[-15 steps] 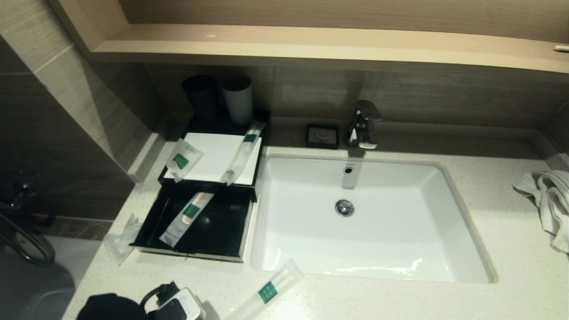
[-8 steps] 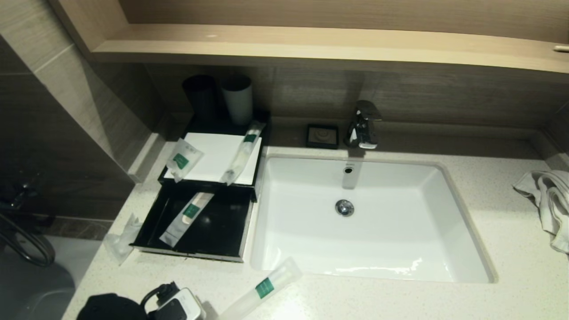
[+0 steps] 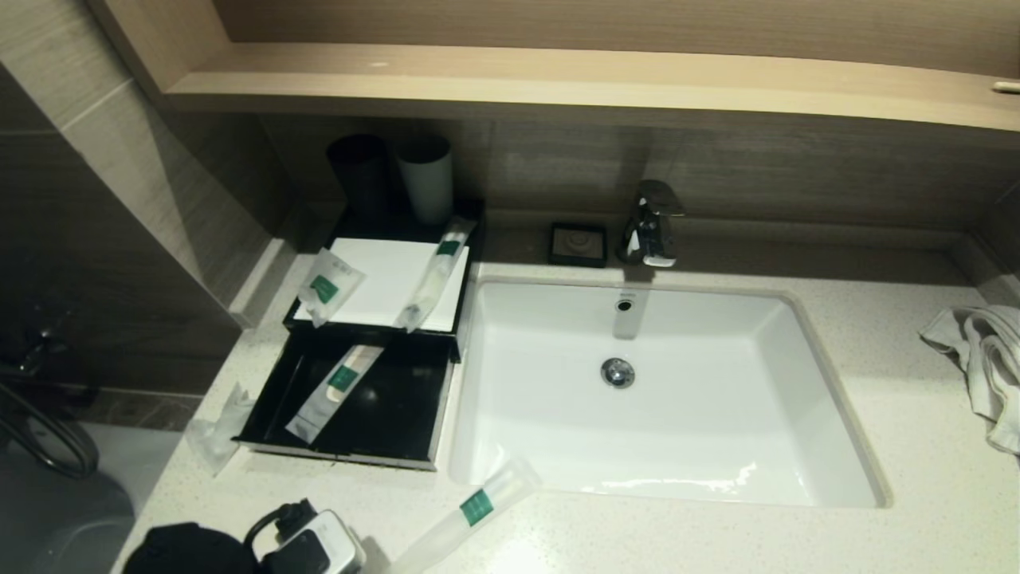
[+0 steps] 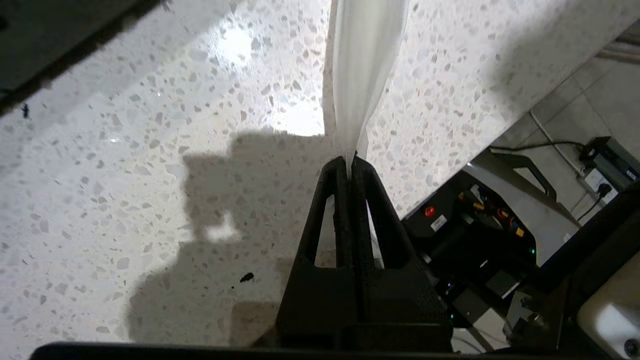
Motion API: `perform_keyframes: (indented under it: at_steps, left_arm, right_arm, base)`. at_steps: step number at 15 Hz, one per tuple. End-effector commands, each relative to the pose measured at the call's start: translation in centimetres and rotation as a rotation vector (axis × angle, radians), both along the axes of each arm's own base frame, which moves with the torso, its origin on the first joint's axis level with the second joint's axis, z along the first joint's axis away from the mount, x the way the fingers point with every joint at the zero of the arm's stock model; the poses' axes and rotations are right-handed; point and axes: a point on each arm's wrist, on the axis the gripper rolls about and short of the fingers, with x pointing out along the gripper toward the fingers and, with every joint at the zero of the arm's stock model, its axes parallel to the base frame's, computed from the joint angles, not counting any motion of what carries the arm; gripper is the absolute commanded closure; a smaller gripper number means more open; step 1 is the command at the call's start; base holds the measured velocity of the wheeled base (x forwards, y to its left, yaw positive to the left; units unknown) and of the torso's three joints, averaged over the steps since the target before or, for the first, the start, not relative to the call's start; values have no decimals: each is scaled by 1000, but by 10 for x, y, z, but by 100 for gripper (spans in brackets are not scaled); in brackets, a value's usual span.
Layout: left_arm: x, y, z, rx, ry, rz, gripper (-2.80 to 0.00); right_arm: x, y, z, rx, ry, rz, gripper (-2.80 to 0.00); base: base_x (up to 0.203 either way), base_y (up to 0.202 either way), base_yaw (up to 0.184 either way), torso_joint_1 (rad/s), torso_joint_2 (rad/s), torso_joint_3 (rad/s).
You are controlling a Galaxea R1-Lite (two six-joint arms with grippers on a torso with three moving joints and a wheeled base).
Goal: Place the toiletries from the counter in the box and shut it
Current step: Pick up the bathroom toiletry, then place the bathroom toiletry into the drawer
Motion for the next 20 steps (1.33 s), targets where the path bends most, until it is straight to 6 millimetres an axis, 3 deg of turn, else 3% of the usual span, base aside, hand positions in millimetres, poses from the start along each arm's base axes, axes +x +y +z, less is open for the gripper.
perform_keyframes:
  at_steps: [1,12,20]
  left_arm:
    - [-1,1,10,-57,-53,0,0]
    - [-1,2,34,-207,-154,28,0]
    - [12,-3,53,-268,-229,201,0]
  right_arm:
    - [0,0,0,-1,0,1,0]
    - [0,0,0,-1,0,1,0]
    - [0,0,0,-1,0,-1,0]
  base:
    - [0,0,0,0,0,0]
    - [0,0,0,0,0,0]
    - [0,0,0,0,0,0]
